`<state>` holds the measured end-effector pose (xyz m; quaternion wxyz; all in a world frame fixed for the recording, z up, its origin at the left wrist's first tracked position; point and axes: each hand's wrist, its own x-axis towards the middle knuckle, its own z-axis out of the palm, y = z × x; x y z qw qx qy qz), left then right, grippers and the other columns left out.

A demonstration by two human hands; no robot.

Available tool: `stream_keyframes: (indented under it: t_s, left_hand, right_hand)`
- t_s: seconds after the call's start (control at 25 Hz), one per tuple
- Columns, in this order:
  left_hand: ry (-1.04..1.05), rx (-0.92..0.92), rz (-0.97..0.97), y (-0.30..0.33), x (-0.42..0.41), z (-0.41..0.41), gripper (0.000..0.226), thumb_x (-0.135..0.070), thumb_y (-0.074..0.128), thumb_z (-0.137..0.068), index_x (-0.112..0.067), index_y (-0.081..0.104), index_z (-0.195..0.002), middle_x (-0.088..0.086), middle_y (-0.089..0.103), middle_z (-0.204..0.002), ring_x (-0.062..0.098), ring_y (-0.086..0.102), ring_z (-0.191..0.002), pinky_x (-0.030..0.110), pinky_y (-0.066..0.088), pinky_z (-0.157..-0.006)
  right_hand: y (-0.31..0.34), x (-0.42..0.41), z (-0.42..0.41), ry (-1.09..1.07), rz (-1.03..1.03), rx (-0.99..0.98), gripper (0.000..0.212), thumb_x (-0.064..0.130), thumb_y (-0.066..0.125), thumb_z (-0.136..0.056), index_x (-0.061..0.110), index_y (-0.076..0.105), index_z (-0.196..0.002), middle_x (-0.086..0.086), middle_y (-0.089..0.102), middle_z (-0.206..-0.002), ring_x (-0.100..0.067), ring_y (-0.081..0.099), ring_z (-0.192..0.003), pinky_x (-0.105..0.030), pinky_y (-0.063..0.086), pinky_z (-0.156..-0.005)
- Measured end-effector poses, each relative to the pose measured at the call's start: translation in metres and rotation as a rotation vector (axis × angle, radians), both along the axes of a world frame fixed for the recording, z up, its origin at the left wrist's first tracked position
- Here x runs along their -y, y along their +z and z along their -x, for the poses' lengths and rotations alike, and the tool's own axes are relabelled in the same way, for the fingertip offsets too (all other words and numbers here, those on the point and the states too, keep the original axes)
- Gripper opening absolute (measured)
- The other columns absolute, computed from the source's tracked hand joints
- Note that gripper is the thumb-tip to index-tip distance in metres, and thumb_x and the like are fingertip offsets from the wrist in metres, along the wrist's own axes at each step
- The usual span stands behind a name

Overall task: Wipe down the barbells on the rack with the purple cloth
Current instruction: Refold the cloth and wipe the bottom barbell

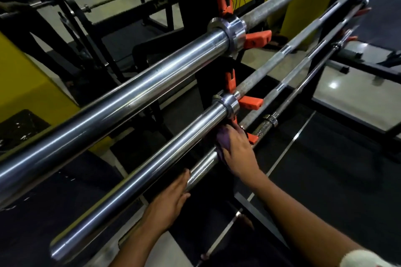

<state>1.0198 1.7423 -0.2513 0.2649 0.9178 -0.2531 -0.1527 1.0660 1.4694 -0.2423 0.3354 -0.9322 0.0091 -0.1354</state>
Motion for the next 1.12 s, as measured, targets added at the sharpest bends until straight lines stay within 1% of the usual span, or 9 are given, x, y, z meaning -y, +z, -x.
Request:
stream_keyframes:
  t_s: [0.12,0.2,0.32,0.48,0.6,0.84,0.92,1.04,1.12]
  left_hand:
    - [0.005,-0.023,0.0,0.0,0.0,0.0,0.065,-0.04,0.037,-0.106,-0.048,-0.006,-0.154,-0.027,0.003,-0.161,-0.003,0.025,-0.144,0.02,0.033,-0.114]
    - [0.002,-0.021,-0.009,-0.003,-0.001,0.0,0.065,-0.043,0.035,-0.105,-0.049,-0.007,-0.154,-0.026,0.004,-0.162,-0.001,0.028,-0.144,0.027,0.038,-0.113]
    - [-0.011,0.015,-0.022,-0.002,0.0,-0.001,0.065,-0.043,0.036,-0.105,-0.046,-0.005,-0.156,-0.025,0.005,-0.163,0.001,0.025,-0.146,0.026,0.035,-0.115]
    - [-0.004,0.01,-0.026,-0.001,-0.001,0.0,0.065,-0.045,0.036,-0.105,-0.047,-0.005,-0.155,-0.025,0.006,-0.163,-0.001,0.022,-0.147,0.015,0.028,-0.11]
    - [0.004,0.039,-0.059,-0.003,0.0,0.0,0.064,-0.047,0.034,-0.105,-0.045,-0.005,-0.156,-0.024,0.006,-0.164,0.001,0.027,-0.144,0.02,0.035,-0.109]
    - [-0.021,0.093,-0.064,-0.006,-0.001,0.001,0.064,-0.049,0.032,-0.104,-0.048,-0.008,-0.154,-0.025,0.005,-0.164,-0.009,0.018,-0.142,0.014,0.03,-0.11]
    - [-0.029,0.104,-0.064,-0.007,-0.002,0.0,0.064,-0.051,0.032,-0.103,-0.046,-0.004,-0.156,-0.024,0.008,-0.164,-0.01,0.018,-0.142,0.013,0.029,-0.11]
    - [-0.034,0.122,-0.066,-0.008,-0.001,-0.001,0.064,-0.052,0.029,-0.101,-0.04,0.0,-0.157,-0.02,0.011,-0.165,-0.007,0.02,-0.143,0.016,0.032,-0.109]
    - [-0.032,0.128,-0.068,-0.009,-0.001,0.0,0.065,-0.053,0.027,-0.101,-0.037,0.002,-0.159,-0.017,0.012,-0.165,-0.001,0.025,-0.144,0.021,0.037,-0.11]
  right_hand:
    - [-0.027,-0.008,0.043,-0.201,-0.535,-0.067,0.051,0.025,0.055,-0.102,0.028,0.039,-0.151,0.004,0.045,-0.152,-0.008,0.039,-0.142,-0.027,0.033,-0.116]
    - [-0.043,-0.016,0.056,-0.399,-0.77,-0.133,0.035,0.033,0.055,-0.102,0.049,0.048,-0.133,0.004,0.062,-0.132,-0.016,0.059,-0.124,-0.032,0.047,-0.102]
    - [-0.039,-0.018,0.053,-0.555,-1.051,-0.11,0.021,0.04,0.056,-0.101,0.047,0.057,-0.121,0.007,0.067,-0.12,-0.014,0.064,-0.112,-0.039,0.051,-0.101]
    - [-0.034,-0.025,0.071,-0.593,-1.223,-0.115,0.036,0.044,0.059,-0.099,0.031,0.058,-0.133,0.005,0.071,-0.118,-0.013,0.067,-0.109,-0.04,0.052,-0.101]
    - [-0.016,-0.025,0.079,-0.654,-1.348,-0.061,0.052,0.065,0.068,-0.08,0.032,0.064,-0.121,0.005,0.075,-0.109,-0.014,0.07,-0.103,-0.035,0.056,-0.09]
    - [0.01,-0.032,0.107,-0.7,-1.345,-0.066,0.015,0.033,0.046,-0.104,0.027,0.06,-0.107,0.007,0.068,-0.093,0.009,0.066,-0.073,-0.01,0.051,-0.061]
    - [0.001,-0.037,0.114,-0.702,-1.397,-0.106,0.019,0.037,0.048,-0.104,0.028,0.063,-0.111,0.006,0.075,-0.097,-0.004,0.07,-0.091,-0.017,0.054,-0.07]
    - [-0.016,-0.031,0.083,-0.686,-1.647,-0.177,0.045,0.053,0.054,-0.098,0.021,0.061,-0.13,-0.008,0.073,-0.12,-0.03,0.067,-0.113,-0.046,0.054,-0.096]
    - [-0.017,-0.027,0.044,-0.789,-1.739,-0.202,0.059,0.059,0.054,-0.096,0.015,0.06,-0.135,-0.01,0.071,-0.123,-0.028,0.069,-0.112,-0.044,0.053,-0.098]
